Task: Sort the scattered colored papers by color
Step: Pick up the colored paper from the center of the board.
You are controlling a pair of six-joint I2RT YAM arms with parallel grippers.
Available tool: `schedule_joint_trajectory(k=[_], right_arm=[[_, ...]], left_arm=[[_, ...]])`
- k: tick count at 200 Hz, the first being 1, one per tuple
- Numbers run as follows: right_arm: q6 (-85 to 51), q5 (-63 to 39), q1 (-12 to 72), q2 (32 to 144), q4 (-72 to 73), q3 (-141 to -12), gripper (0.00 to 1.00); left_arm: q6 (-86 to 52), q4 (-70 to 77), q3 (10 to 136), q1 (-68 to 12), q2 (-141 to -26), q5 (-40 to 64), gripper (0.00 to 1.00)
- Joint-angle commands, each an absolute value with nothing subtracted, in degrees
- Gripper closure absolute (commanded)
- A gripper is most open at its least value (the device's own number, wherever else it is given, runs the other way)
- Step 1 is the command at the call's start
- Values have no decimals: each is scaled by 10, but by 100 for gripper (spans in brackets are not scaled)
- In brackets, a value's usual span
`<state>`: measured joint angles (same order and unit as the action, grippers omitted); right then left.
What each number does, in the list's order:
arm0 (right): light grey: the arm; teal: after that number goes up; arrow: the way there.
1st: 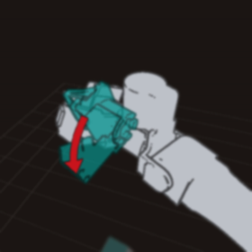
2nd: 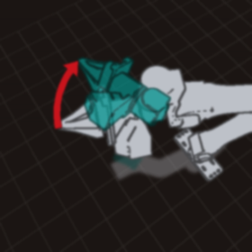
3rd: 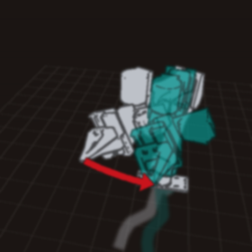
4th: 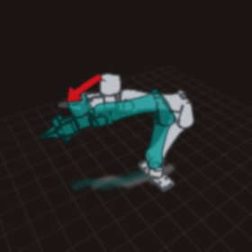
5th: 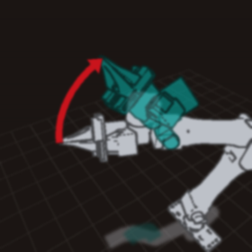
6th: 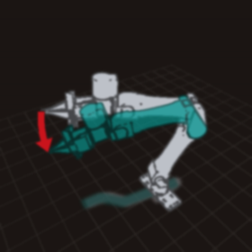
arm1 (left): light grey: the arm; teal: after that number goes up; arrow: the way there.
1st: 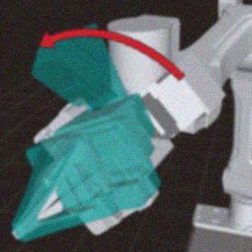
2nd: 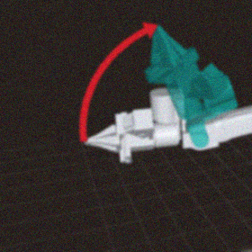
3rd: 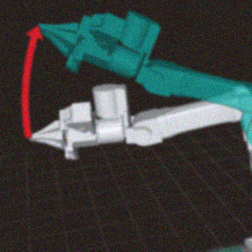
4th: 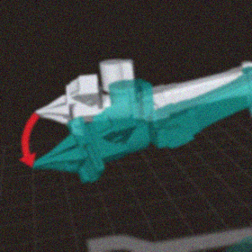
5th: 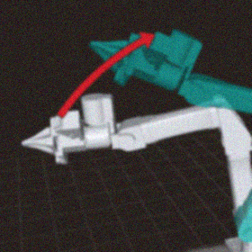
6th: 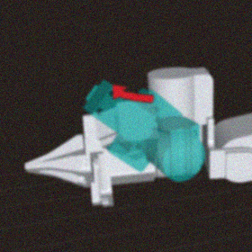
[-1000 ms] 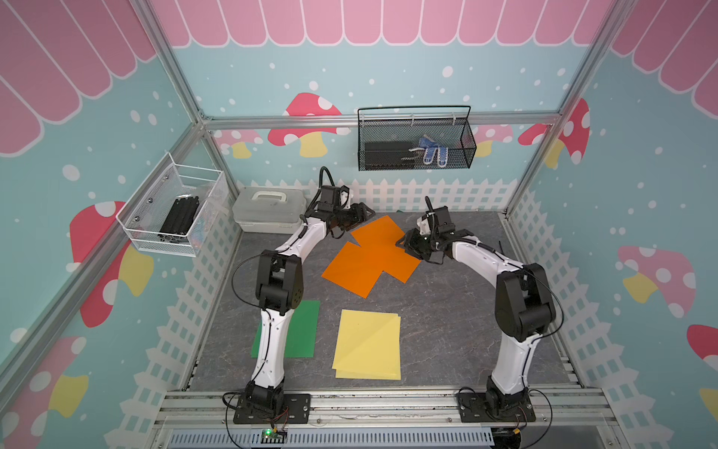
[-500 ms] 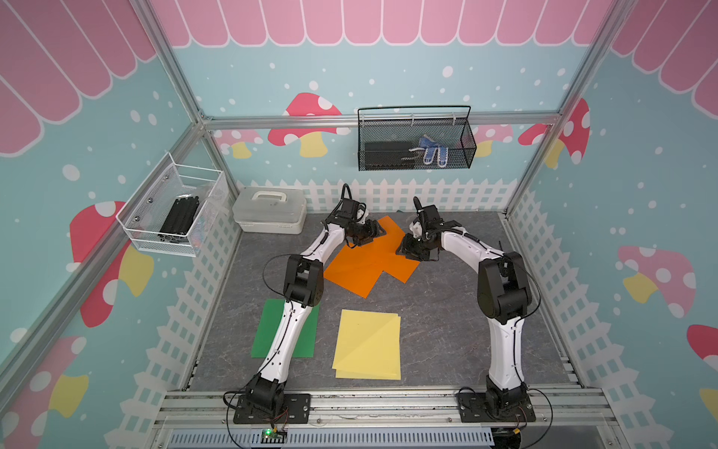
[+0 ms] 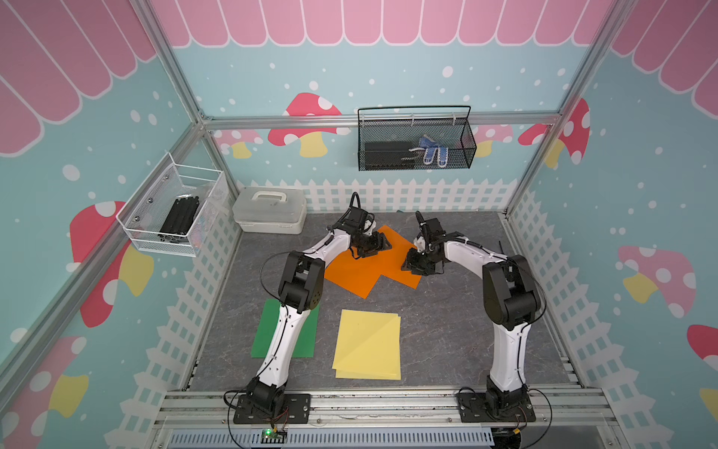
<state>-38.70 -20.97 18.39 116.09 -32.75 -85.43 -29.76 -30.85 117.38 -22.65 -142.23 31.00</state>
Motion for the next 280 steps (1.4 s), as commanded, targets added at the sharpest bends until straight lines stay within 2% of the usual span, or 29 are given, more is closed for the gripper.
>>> schedule_joint_trajectory(k=[1,51,83,113,280], right_arm=[[-384,-205,184,1119,-314,-829,53],[-419,-215,179,1057,-273,-749,51],[-523,-283,172,1030,-131,-642,50],[-610,-294,171,1034,-26,-590,50],[-752,-311,152,1159,134,-592,51]], left_arm=[[-305,-308,1097,-232,-1409,285,29],[-331,-240,993,-260,-1356,286,29],[-341,-232,987,-261,-1354,287,29],[-345,-228,988,-260,-1355,291,29],[-361,-211,991,-261,-1372,313,29]])
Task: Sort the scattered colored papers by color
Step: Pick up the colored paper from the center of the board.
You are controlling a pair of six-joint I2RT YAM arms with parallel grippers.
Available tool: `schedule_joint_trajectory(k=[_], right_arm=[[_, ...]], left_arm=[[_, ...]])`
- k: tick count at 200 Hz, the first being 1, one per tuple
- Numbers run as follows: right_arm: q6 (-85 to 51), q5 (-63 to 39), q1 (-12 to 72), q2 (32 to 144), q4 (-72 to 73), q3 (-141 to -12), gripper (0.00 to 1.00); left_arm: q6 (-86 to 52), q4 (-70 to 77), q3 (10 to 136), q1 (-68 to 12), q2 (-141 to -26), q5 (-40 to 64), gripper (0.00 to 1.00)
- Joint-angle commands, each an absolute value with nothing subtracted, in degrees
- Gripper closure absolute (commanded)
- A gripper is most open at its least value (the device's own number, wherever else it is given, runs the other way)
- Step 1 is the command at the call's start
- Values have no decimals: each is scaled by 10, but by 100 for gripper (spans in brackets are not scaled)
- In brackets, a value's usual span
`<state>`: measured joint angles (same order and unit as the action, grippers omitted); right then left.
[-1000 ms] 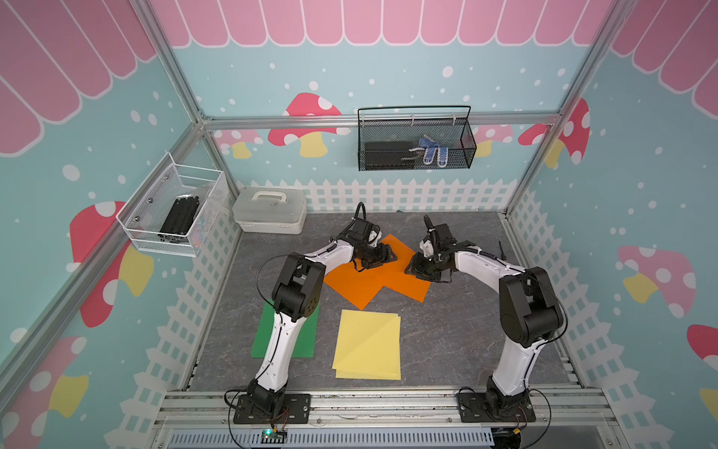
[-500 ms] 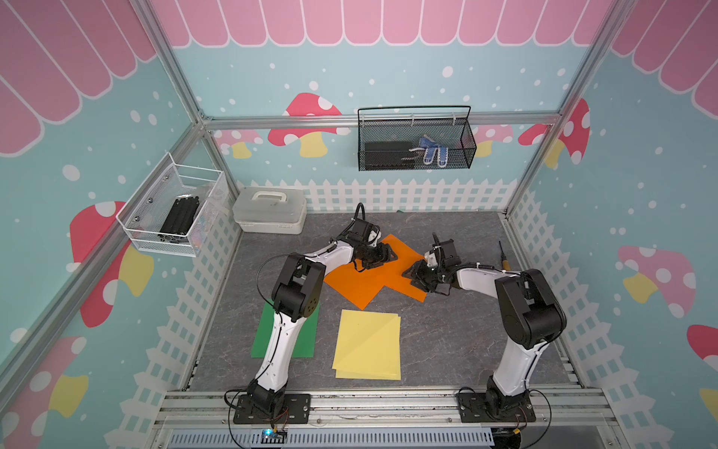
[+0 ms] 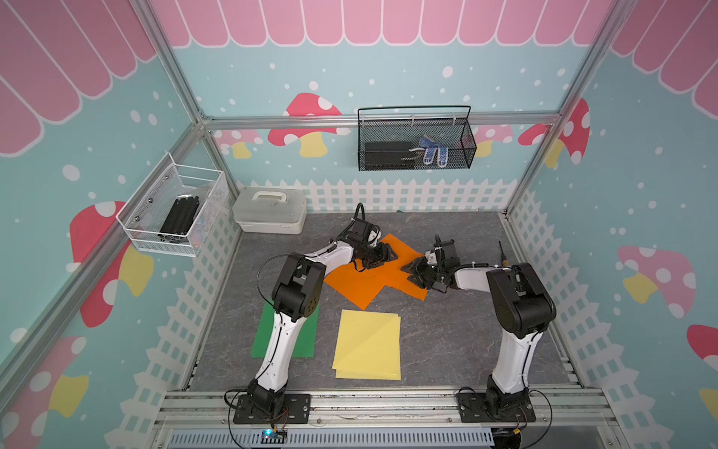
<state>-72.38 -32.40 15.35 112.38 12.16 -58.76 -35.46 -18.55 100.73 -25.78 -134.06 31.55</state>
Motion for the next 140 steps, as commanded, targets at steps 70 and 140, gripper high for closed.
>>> schedule_joint_trajectory(k=[70,140], right_arm=[[-784,-306,152,1157,240,-569,52],[-871,-312,152,1181,463,-551,51]], left_arm=[[-362,-210,991,-261,-1378,316,29],[-362,-209,990,-261,-1378,316,29]])
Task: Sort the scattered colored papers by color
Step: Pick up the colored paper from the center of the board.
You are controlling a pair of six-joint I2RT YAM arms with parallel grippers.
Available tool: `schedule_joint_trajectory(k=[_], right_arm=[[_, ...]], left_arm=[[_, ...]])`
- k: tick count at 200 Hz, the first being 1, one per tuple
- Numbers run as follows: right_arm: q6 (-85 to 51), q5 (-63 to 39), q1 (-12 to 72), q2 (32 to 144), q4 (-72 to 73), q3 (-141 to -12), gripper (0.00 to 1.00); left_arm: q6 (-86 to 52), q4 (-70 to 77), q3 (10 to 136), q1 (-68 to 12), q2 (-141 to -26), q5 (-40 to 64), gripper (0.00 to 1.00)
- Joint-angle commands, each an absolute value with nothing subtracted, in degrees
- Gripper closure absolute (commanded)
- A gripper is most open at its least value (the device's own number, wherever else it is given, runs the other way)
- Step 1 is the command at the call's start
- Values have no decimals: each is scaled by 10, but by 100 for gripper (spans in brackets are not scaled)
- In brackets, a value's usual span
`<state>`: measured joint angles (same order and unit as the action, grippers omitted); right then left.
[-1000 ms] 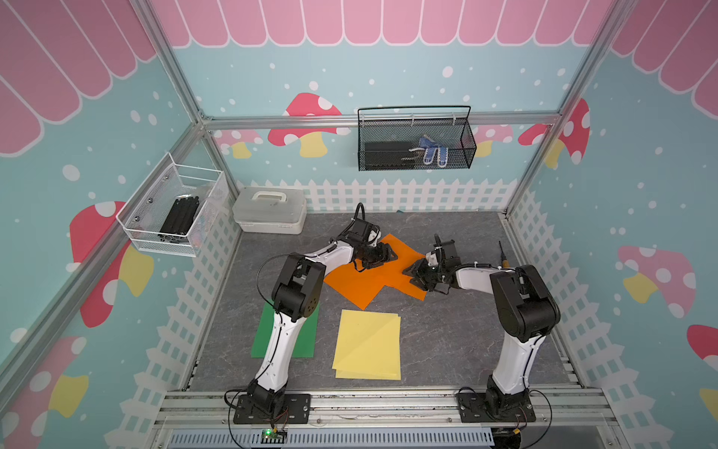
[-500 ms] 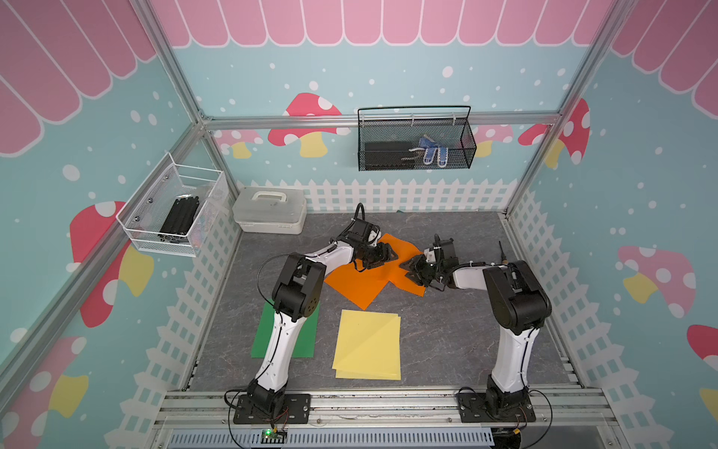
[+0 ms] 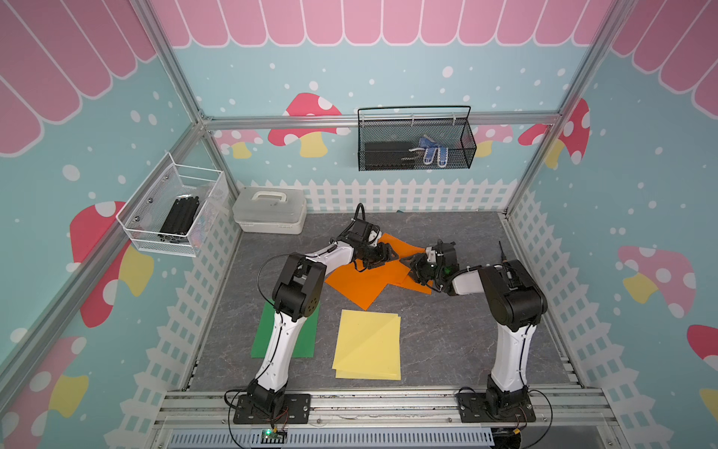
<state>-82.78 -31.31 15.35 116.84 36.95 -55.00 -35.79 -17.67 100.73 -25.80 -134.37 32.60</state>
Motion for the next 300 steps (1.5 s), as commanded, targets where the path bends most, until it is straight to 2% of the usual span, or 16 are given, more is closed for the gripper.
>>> schedule_joint_trajectory(k=[1,19,38,47,58,127,156,191,237,267,300], right_arm=[[-871,-312,152,1182,463,-552,51],[-870,-310,152,1180,464,-551,55],[-871,-311,152,1181,447,-551,64],[-862,-319,152,1183,407,-562,71],[-836,-325,152,1183,342,-577,74],[-743,-312,153,1186,157,-641,85],[-710,-315,153,1202,107,-669,100],[-674,-321,153,1209,56,-699,100],[-541,-323,154,1189,-96,-771,100],[-467,-336,154,1147,-192,-818,100],[-417,-334,154,1059,-276,-810,100]], left_arm=[[-362,-209,990,-261,-1378,316,29],[-363,-210,989,-261,-1377,315,29],[-364,-209,990,-261,-1376,315,29],[-364,-209,990,-260,-1375,315,29],[-364,-207,991,-261,-1374,316,29],[-364,-177,980,-260,-1353,335,29],[-354,-156,973,-259,-1326,349,29],[-334,-148,973,-253,-1283,350,28],[-316,-95,933,-218,-1177,329,25],[-315,-79,907,-200,-1129,326,23],[-316,-70,880,-189,-1111,326,23]])
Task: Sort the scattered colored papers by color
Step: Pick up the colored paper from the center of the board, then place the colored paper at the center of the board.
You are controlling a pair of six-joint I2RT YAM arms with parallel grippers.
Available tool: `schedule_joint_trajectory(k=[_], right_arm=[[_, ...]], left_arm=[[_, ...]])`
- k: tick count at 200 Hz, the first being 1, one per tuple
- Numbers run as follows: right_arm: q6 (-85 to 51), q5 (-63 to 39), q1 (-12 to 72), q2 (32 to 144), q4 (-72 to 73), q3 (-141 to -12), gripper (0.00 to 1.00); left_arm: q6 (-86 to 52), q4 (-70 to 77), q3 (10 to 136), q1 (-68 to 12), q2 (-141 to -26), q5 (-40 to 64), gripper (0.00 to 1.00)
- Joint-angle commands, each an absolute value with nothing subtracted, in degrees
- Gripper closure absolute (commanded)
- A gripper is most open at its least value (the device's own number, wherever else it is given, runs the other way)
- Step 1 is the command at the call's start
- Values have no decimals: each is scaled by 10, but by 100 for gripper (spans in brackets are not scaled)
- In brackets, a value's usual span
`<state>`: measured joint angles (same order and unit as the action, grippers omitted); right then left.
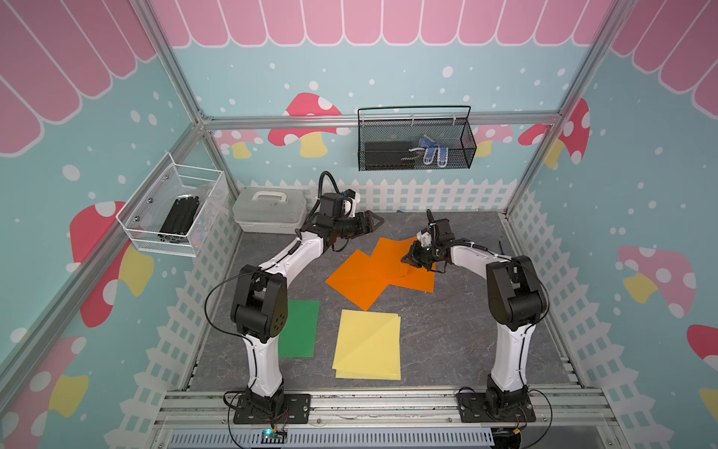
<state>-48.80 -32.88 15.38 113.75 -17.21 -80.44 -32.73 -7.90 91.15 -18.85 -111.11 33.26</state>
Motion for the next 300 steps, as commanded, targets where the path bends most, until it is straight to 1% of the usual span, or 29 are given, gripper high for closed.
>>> schedule_joint_trajectory(k=[1,39,74,98,114,135,146,198,248,300], right_arm=[[-415,-332,154,1056,-278,-809,100],[-353,-308,153,915,-407,-741,100],[-322,-278,152,783,-507,-610,100],[-307,-219,151,718,-574,-551,100],[-291,-173,146,697,-609,-526,100],[-277,-109,135,698,-643,-498,100],[-275,-112,134,700,-642,-503,100],[-296,-63,125,737,-657,-507,100],[-294,2,124,817,-660,-554,100],[-281,32,123,879,-642,-570,100]], left_arm=[[-317,-69,880,-189,-1111,326,23],[-320,-56,852,-180,-1100,332,23],[-324,-42,836,-170,-1089,337,23],[-334,-26,829,-164,-1088,346,23],[-340,-21,827,-162,-1090,348,23],[-347,-9,823,-162,-1088,356,23],[-347,-7,820,-161,-1086,358,22],[-360,18,799,-150,-1072,367,22],[-385,55,785,-144,-1076,387,22],[-392,71,767,-142,-1073,394,22]])
